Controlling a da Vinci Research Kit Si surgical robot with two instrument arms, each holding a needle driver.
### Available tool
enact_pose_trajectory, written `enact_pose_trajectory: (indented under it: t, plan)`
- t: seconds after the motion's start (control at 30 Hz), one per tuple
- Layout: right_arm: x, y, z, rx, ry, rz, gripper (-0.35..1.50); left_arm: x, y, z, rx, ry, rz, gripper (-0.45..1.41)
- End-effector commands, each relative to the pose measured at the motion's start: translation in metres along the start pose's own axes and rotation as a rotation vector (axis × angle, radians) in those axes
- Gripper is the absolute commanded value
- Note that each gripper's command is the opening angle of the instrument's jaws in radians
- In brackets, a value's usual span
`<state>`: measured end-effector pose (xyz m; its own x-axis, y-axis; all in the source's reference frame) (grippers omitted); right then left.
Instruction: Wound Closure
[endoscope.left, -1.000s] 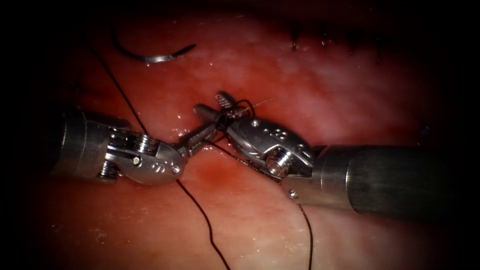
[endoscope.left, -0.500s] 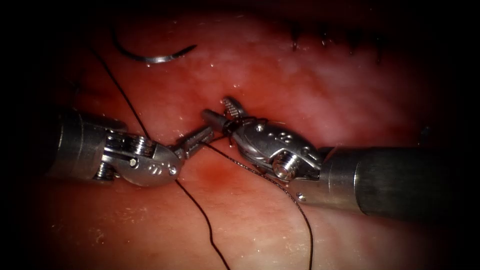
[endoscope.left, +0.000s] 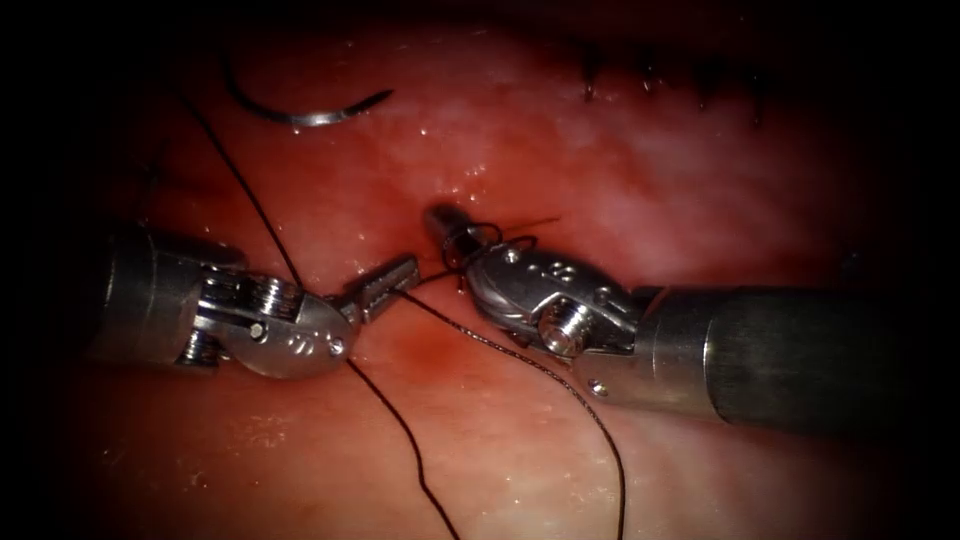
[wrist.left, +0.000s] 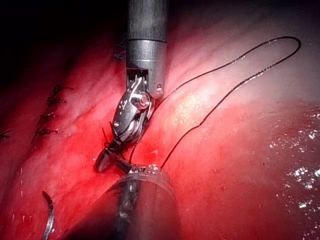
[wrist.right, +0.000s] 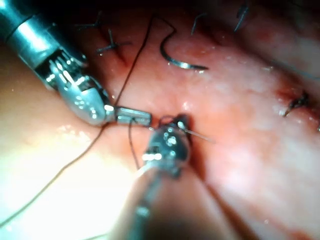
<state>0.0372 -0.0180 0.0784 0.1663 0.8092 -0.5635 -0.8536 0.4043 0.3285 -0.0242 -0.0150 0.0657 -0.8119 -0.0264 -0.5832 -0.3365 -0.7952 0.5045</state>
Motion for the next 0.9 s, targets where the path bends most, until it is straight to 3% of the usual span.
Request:
enact_pose_trajectory:
  t: [0.03, 0.23, 0.3, 0.47, 0.9]
  plan:
    - [-0.0001, -0.0007, -0.0001, -0.008, 0.009, -0.005, -0.35, 0.0001, 0.0004, 0.0006, -0.005, 0.002, -0.002, -0.45]
    - [0.0013, -0.0021, -0.0030, -0.052, 0.078, -0.010, -0.35, -0.0004, -0.0021, 0.0015, -0.042, -0.008, -0.009, -0.45]
    - [0.0017, -0.0026, -0.0038, -0.021, 0.086, -0.028, -0.35, -0.0006, -0.0041, 0.0025, -0.066, -0.007, -0.015, -0.45]
    - [0.0012, -0.0028, -0.0048, -0.002, 0.093, -0.029, -0.35, -0.0011, -0.0071, 0.0041, -0.145, -0.017, -0.020, -0.45]
    - [0.0002, -0.0037, -0.0074, 0.072, 0.101, -0.069, -0.35, -0.0023, -0.0107, 0.0094, -0.276, 0.028, -0.015, -0.45]
